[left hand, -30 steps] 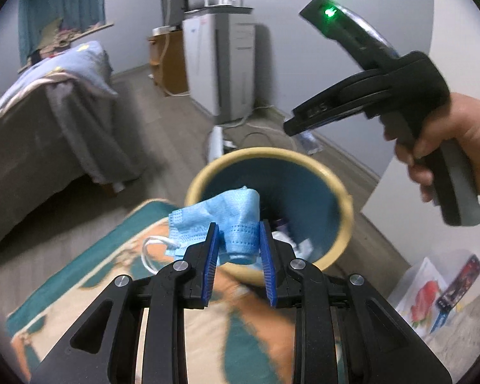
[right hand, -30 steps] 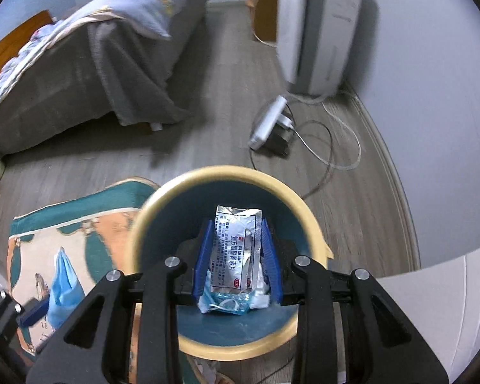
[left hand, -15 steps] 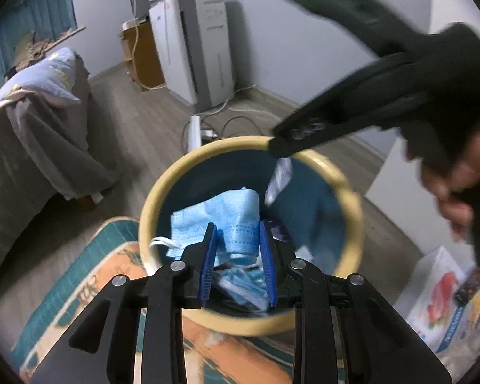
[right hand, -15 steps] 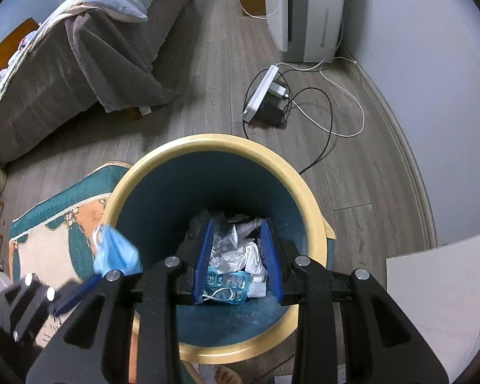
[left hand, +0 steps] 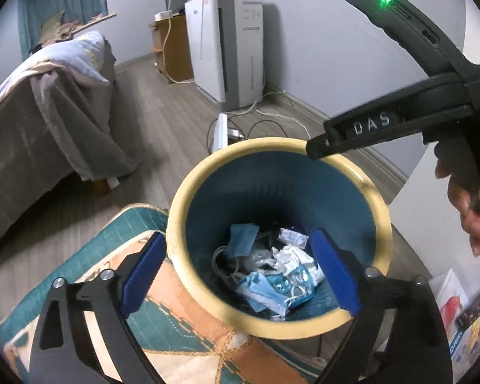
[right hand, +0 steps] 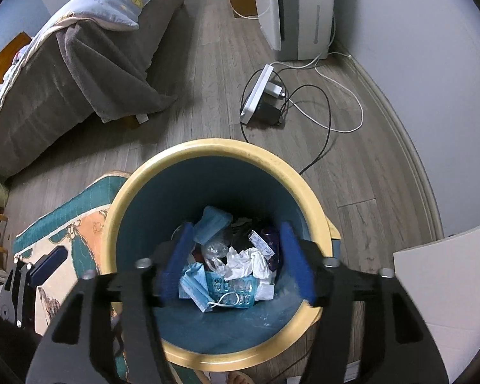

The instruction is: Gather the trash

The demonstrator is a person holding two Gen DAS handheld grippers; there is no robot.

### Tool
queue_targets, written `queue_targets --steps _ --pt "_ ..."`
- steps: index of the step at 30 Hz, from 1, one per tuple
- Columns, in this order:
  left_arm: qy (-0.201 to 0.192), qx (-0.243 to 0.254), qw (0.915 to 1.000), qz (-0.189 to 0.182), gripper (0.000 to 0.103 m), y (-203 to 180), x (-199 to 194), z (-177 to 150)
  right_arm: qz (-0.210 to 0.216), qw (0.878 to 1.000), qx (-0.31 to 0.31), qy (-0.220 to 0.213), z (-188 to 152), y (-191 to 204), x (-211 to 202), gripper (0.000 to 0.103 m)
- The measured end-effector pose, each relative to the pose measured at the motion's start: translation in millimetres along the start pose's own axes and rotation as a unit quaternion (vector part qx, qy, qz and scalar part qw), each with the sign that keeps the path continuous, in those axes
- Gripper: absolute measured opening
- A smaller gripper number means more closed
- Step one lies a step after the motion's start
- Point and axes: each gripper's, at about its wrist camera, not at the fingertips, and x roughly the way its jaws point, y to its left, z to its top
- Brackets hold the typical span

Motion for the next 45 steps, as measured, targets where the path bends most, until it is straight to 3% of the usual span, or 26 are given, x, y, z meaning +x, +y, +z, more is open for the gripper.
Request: queue_targets --steps 1,3,6,13,17,22,25,28,32,36,41,45 --pt "0.002 0.000 1.0000 0.002 0.092 -1 -1 -2 -0.001 1.000 0.001 -0.002 0 0 -2 0.070" --pt "0.004 -0.001 0.9999 0.011 0.094 -2 -7 -3 -0.002 1.000 0.004 -0.011 0 -2 -10 0.088" --pt "0.003 -0.013 0.9998 0.017 0.096 1 -21 -1 0.005 0.999 0.013 -0.032 -2 -3 -29 0.097" --pt "-0.017 -0.084 0.9962 0.013 0.098 19 -91 7 0.012 0.997 0.006 -0.072 -24 8 -89 0.097" --pt "-0.011 -0.118 0.9926 0.025 0.098 27 -125 9 -0.007 0.996 -0.012 -0.093 -51 11 -120 0.097" --pt "-0.008 -0.124 0.9900 0.068 0.098 29 -162 -1 0.003 0.995 0.014 -0.100 -76 1 -143 0.097" --pt "0.013 -0.118 0.9884 0.094 0.098 26 -168 -11 -0.034 0.992 0.018 -0.116 -90 -4 -155 0.097" --pt "0.009 -0.117 0.9890 0.091 0.098 27 -170 -19 -0.081 0.988 0.016 -0.128 -102 -2 -160 0.097" --pt "-0.021 -0.106 0.9894 0.097 0.098 30 -167 -21 -0.059 0.990 -0.016 -0.125 -107 8 -154 0.097" --pt "-0.039 -0.075 0.9918 0.096 0.098 26 -157 -15 -0.074 0.986 -0.050 -0.143 -106 17 -151 0.097" --pt "-0.031 -0.056 0.9938 0.090 0.098 19 -148 -14 -0.051 0.985 -0.054 -0.153 -105 22 -153 0.097" --pt "-0.026 -0.050 0.9947 0.086 0.098 16 -144 -15 -0.059 0.983 -0.069 -0.162 -107 30 -155 0.097"
